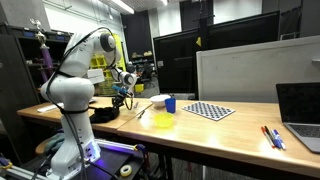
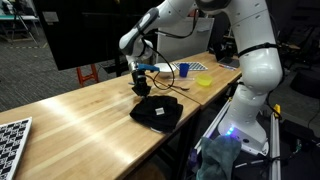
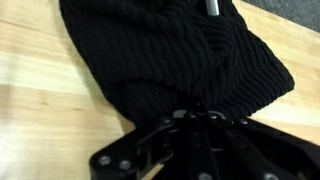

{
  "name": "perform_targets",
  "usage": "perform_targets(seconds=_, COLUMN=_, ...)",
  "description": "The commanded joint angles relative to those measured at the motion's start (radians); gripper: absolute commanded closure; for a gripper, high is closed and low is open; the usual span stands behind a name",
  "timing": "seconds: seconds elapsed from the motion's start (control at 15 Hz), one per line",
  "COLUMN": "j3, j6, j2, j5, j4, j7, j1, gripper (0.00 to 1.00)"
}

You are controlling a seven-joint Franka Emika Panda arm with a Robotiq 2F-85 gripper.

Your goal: Use the black towel to wipe the table.

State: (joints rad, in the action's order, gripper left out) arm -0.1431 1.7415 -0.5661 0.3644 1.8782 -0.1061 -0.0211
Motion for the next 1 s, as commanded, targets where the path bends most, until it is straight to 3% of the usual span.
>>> perform_targets(seconds=0.0, j3=0.046, j6=0.042, j2=0.030, j5=-0.013, j4=0.113, j7=-0.058, j1=0.030, gripper=1.00)
perform_targets(seconds=0.93, j3=0.138, j6=-0.026, j2=0.048, j5=-0.043, j4=0.167, j7=-0.146, j1=0.117, gripper=1.00)
